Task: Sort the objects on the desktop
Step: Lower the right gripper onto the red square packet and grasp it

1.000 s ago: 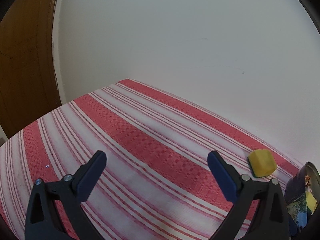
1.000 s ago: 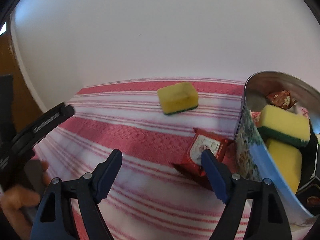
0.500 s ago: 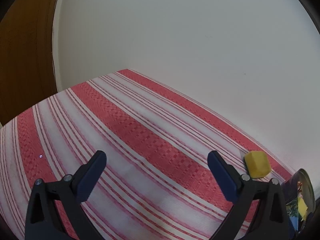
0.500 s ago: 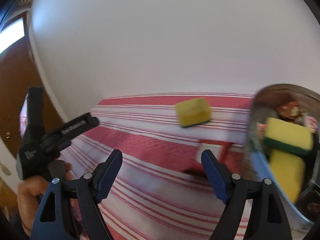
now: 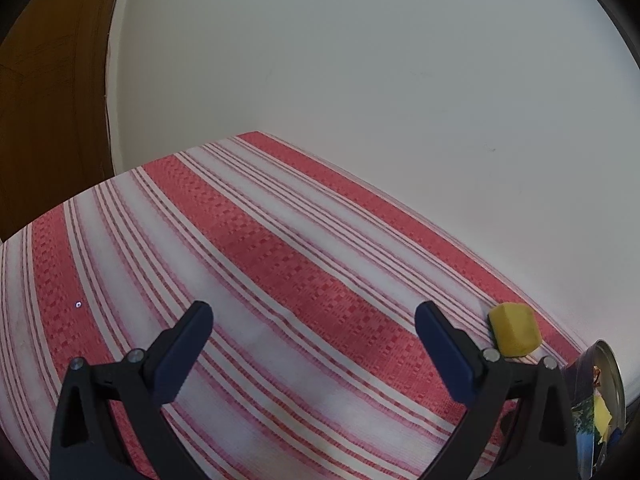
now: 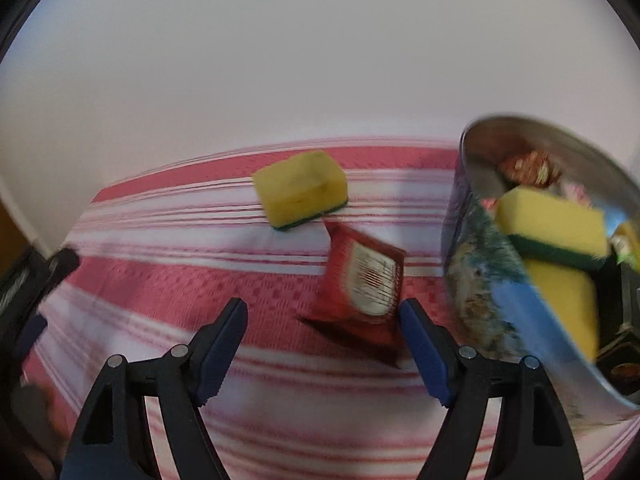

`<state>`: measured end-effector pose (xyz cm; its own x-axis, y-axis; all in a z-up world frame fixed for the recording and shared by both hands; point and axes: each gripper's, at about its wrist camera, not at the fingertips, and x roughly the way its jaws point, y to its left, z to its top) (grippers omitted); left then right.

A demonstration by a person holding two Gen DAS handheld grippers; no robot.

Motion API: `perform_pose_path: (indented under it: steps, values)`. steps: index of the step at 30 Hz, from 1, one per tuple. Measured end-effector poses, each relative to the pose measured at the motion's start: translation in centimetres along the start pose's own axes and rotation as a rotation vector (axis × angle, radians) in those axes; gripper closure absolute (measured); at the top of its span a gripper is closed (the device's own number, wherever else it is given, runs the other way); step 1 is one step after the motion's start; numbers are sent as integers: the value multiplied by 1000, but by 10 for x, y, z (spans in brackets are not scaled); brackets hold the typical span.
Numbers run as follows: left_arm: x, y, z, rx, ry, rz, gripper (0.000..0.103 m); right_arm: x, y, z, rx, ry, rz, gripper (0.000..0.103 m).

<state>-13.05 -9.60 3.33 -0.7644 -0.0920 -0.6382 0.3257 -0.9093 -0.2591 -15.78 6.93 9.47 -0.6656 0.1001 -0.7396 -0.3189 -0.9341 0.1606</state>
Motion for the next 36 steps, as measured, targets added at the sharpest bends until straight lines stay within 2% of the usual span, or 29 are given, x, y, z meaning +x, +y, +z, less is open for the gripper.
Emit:
perform_pose_path:
  steps: [1, 2, 3, 4, 8, 11, 13, 16, 17, 20, 23, 28, 30, 36]
  values:
    - [1, 1, 0, -1, 2, -1, 1, 17, 2, 3, 12, 22, 3, 24]
    - [1, 1, 0, -3, 4, -1, 1, 16, 4, 6, 5, 4, -2, 26]
    - [2, 1, 0, -5, 6, -2, 1, 17, 3, 8, 9, 3, 25, 38]
    - [2, 1, 0, -6, 9, -2, 1, 19, 1, 9, 8, 11, 44, 42]
    - [4, 0, 0, -4, 14, -5, 1, 19, -8, 9, 15, 12, 111, 44]
    - [6, 0, 0, 1, 12, -3, 1, 15, -19, 7, 37, 5, 230, 44]
    - [7, -1, -1, 7, 13, 1, 1, 7, -23, 6, 35, -22, 274, 44]
    - [9, -3, -1, 20, 16, 4, 1, -5, -24, 3, -3, -63, 283, 45]
    - [9, -4, -2, 26, 16, 6, 1, -2, -12, 4, -12, -72, 280, 45]
    - [12, -8, -3, 52, 23, 5, 1, -8, -12, 0, -38, -68, 281, 57]
    - [10, -15, -4, 81, 17, -19, 1, -4, -18, -1, -28, -32, 287, 57]
    - [7, -26, -8, 149, -2, 0, 1, 1, -33, -5, -11, 35, 321, 54]
    - [7, -25, -7, 143, -7, 3, 1, 4, -32, -5, -14, 47, 338, 40]
    - [6, -25, -6, 132, 4, 7, 1, 10, -17, 0, -84, 47, 282, 37]
